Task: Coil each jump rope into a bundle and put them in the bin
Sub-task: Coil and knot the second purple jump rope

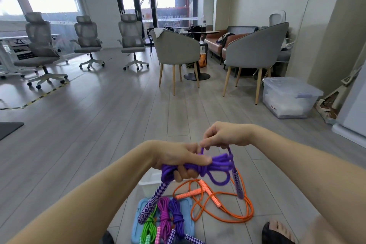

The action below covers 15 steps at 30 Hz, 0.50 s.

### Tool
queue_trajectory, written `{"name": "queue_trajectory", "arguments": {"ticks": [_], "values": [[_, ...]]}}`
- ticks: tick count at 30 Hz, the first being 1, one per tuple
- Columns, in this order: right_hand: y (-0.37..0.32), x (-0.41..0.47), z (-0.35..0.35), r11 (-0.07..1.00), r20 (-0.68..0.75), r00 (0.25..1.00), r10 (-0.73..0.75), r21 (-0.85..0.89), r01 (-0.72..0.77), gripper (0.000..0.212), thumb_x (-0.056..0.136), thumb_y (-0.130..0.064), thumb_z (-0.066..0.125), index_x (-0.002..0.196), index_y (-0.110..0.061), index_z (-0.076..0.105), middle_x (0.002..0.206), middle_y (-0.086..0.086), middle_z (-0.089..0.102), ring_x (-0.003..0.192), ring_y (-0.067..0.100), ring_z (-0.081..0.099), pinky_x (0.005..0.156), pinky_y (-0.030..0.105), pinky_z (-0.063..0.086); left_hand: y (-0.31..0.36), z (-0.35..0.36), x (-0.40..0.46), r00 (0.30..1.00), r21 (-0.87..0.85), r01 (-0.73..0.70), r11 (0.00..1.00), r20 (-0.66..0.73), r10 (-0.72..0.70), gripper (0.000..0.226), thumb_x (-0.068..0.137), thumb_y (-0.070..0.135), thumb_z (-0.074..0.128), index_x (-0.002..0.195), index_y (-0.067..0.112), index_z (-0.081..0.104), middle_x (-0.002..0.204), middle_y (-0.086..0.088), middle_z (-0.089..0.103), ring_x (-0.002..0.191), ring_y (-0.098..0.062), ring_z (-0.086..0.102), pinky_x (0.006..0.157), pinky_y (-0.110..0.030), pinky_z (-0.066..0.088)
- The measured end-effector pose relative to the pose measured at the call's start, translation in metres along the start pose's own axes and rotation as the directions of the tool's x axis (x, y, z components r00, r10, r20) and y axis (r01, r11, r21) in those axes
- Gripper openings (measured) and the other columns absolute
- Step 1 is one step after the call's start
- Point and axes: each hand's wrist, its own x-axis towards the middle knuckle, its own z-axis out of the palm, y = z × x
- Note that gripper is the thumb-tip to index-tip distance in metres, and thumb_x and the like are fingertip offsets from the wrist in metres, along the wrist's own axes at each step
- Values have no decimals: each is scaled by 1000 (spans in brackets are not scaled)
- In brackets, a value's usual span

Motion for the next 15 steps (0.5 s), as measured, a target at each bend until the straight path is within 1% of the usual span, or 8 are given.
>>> {"name": "queue_trajectory", "arguments": {"ticks": [1, 3, 4, 5, 7, 10, 13, 15], "values": [[-3, 2, 3, 997, -24, 1000, 11, -77, -13, 33, 94, -41, 71, 91, -9, 76, 69, 5, 53, 60, 11, 43, 56, 29, 39, -6, 5, 9, 999, 41, 34, 999, -41, -33, 36, 102, 36, 61, 121, 18, 36, 69, -2, 47, 51, -7, 35, 45, -17, 33], [-9, 6, 12, 974, -104, 995, 0, -226, -23, 32, 93, -46, 71, 89, -15, 78, 76, 6, 66, 67, 11, 54, 66, 36, 49, -23, 8, 31, 976, 66, 75, 995, -211, -59, 45, 100, 34, 66, 126, 19, 33, 71, -3, 52, 52, -10, 43, 48, -22, 40], [-13, 7, 18, 967, -151, 988, -8, -253, -31, 29, 94, -44, 69, 90, -17, 79, 80, 3, 70, 71, 9, 57, 69, 34, 51, -33, 8, 40, 947, 69, 79, 994, -316, -53, 47, 98, 33, 67, 126, 19, 32, 74, -5, 55, 53, -11, 47, 50, -25, 44], [-16, 9, 23, 968, -191, 981, -15, -250, -34, 26, 96, -40, 67, 92, -17, 79, 81, 0, 71, 70, 8, 58, 67, 28, 48, -43, 7, 48, 911, 55, 77, 995, -409, -48, 48, 98, 33, 67, 127, 19, 32, 77, -6, 58, 54, -11, 51, 52, -27, 47], [-20, 13, 34, 982, -252, 968, -18, -185, -30, 23, 99, -33, 65, 95, -16, 80, 81, -2, 71, 69, 8, 57, 65, 23, 44, -61, 6, 62, 853, -54, 39, 998, -518, -61, 50, 100, 31, 63, 131, 18, 27, 81, -9, 58, 55, -11, 53, 52, -28, 50], [-24, 14, 40, 999, -337, 942, -1, -31, -10, 21, 101, -27, 61, 99, -14, 77, 82, -4, 70, 72, 9, 63, 66, 20, 47, -74, 2, 76, 796, -225, -114, 968, -603, -46, 47, 102, 21, 60, 126, 16, 20, 80, -11, 51, 53, -13, 48, 51, -29, 47], [-23, 9, 39, 998, -353, 936, -3, 60, 26, 18, 104, -25, 56, 110, -14, 69, 79, -4, 68, 55, -2, 57, 49, 9, 40, -68, -15, 73, 711, -269, -263, 926, -703, -2, 50, 97, 4, 64, 120, 18, 22, 83, -14, 51, 53, -15, 51, 53, -32, 49], [-20, 6, 36, 992, -354, 935, 15, 124, 31, 14, 104, -27, 56, 112, -17, 62, 79, -1, 69, 52, 2, 50, 47, 17, 37, -54, -26, 63, 686, -342, -390, 855, -727, 22, 54, 93, -7, 61, 122, 19, 24, 82, -14, 53, 51, -15, 52, 51, -31, 49]]}}
